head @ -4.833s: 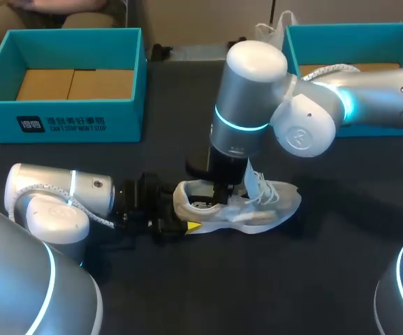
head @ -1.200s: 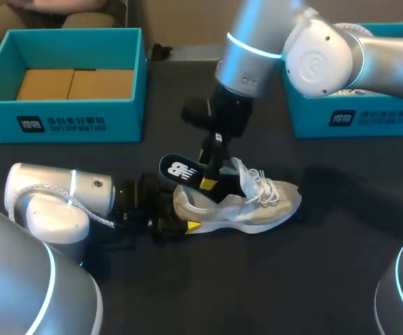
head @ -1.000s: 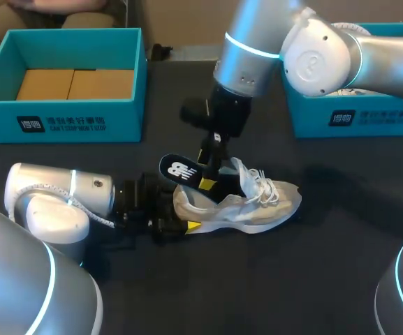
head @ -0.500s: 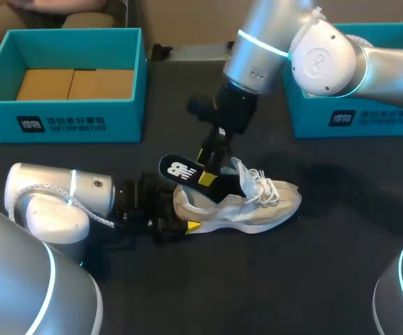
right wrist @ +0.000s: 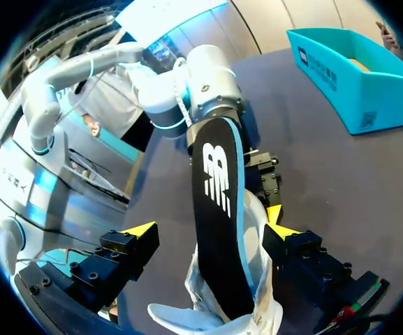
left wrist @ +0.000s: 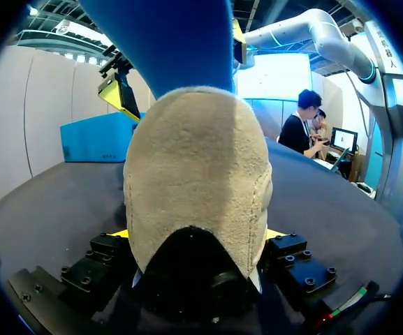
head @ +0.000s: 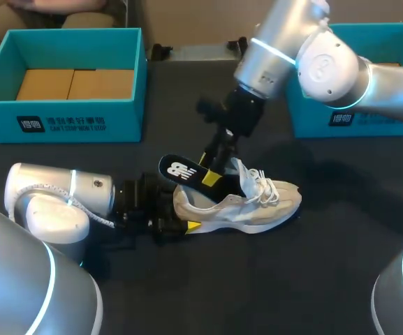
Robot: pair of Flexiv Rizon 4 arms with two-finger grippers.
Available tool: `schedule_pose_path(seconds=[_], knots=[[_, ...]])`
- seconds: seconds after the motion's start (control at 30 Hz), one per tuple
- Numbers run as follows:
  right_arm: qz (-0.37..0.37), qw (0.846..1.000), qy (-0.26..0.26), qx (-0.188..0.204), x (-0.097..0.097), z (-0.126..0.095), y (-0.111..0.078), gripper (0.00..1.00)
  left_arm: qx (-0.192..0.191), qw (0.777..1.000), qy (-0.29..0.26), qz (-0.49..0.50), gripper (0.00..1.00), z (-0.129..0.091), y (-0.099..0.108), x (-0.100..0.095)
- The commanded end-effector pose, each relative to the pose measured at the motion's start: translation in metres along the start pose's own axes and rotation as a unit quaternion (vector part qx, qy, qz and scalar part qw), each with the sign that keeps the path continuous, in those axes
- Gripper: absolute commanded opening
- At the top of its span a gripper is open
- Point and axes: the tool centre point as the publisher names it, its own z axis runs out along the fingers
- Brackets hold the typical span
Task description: Take the shoe out of the shoebox, open the shoe tongue, remove and reinsert the insole, then place the shoe into the shoebox
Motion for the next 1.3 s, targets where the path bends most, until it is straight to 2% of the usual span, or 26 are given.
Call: schedule_pose_path(seconds=[0.03, 0.17, 0.3, 0.53, 0.73, 0.77, 0.83, 0.87, 1.3], knots=[[-0.002, 1.0, 0.009, 0.003, -0.005, 0.007, 0.005, 1.0, -0.003, 1.0, 0.0, 0.0, 0.0, 0.001, 0.001, -0.001], [-0.004, 1.0, 0.02, -0.001, -0.006, 0.013, 0.008, 0.98, -0.003, 1.0, 0.0, 0.0, 0.0, 0.001, 0.001, -0.001], [-0.013, 0.999, 0.043, -0.006, -0.002, 0.019, 0.01, 0.87, -0.003, 1.0, 0.0, 0.0, 0.0, 0.001, 0.001, -0.001], [-0.031, 0.996, 0.084, -0.01, 0.004, 0.021, 0.006, 0.87, -0.003, 1.0, 0.0, 0.0, 0.0, 0.001, 0.001, -0.001], [-0.042, 0.993, 0.107, -0.002, 0.001, 0.018, 0.01, 0.77, -0.003, 1.0, 0.0, 0.0, 0.0, 0.001, 0.001, -0.001], [-0.041, 0.993, 0.11, 0.0, 0.0, 0.018, 0.01, 0.73, -0.003, 1.0, 0.0, 0.0, 0.0, 0.001, 0.001, -0.001], [-0.041, 0.993, 0.108, -0.002, -0.001, 0.019, 0.011, 0.55, -0.003, 1.0, 0.0, 0.0, 0.0, 0.001, 0.001, -0.001], [-0.039, 0.993, 0.109, -0.001, -0.002, 0.019, 0.011, 0.49, -0.003, 1.0, 0.0, 0.0, 0.0, 0.001, 0.001, -0.001], [-0.047, 0.992, 0.121, -0.001, -0.008, 0.022, 0.012, 0.41, -0.003, 1.0, 0.0, 0.0, 0.0, 0.001, 0.001, -0.001]])
